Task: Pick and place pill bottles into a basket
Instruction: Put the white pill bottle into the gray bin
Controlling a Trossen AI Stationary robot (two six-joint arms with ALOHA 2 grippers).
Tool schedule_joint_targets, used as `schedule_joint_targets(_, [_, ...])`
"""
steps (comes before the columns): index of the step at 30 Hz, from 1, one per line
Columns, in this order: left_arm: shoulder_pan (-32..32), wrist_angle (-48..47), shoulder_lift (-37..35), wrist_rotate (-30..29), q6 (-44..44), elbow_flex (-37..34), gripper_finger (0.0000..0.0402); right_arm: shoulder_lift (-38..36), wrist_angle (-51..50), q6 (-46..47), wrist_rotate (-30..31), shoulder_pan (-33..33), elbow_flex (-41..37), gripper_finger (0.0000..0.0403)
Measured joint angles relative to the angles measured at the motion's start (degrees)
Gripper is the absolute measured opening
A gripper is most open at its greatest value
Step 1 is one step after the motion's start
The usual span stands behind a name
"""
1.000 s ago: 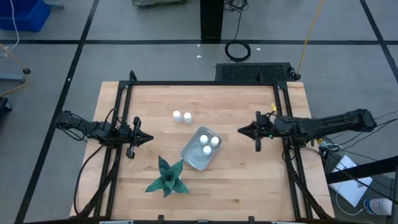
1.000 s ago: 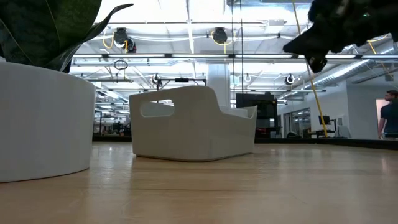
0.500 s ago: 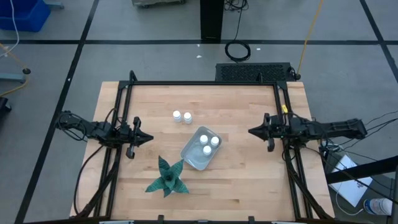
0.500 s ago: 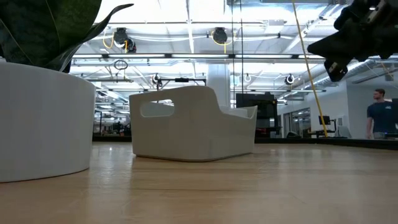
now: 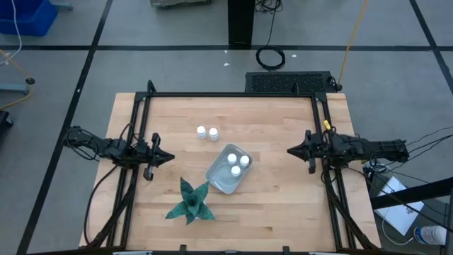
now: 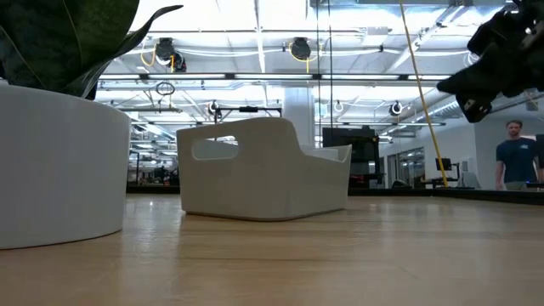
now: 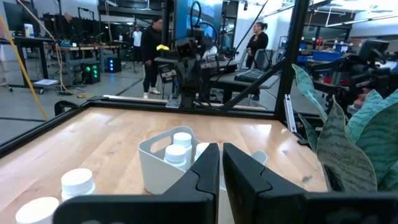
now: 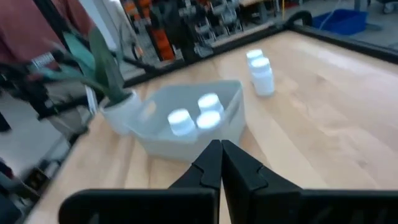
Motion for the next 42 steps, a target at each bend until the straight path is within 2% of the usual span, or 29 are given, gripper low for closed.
schedule_joint_targets(3, [0.0, 0.0, 0.0, 0.0, 0.0, 0.0, 0.0026, 0.0, -1.2, -1.5, 0.0, 0.0, -0.2, 0.0])
schedule_joint_targets(8, [0.0, 0.1, 0.0, 0.0, 0.0, 0.0, 0.0026, 0.0, 4.4, -3.4, 0.3, 0.0, -3.0, 0.0])
schedule_joint_targets(18, [0.0, 0.1, 0.0, 0.0, 0.0, 0.0, 0.0026, 0.3, 8.1, 9.2, 0.1, 0.0, -6.2, 0.0])
schedule_joint_targets(28, [0.0, 0.4, 0.0, -0.4, 1.0, 0.0, 0.0026, 0.4, 8.4, 9.6, 0.0, 0.0, -6.4, 0.0])
schedule_joint_targets(30, [0.0, 3.4, 0.0, -1.4, 1.4, 0.0, 0.0026, 0.4, 8.5, 9.6, 0.0, 0.0, -6.4, 0.0])
schedule_joint_targets(36, [0.0, 22.6, 0.0, -1.6, -10.1, 0.0, 0.0026, 0.4, 8.5, 9.6, 0.0, 0.0, -6.4, 0.0])
schedule_joint_targets(42, [0.0, 42.0, 0.0, -0.1, -10.6, 0.0, 0.0026, 0.4, 8.7, 9.6, 0.0, 0.0, -6.5, 0.0])
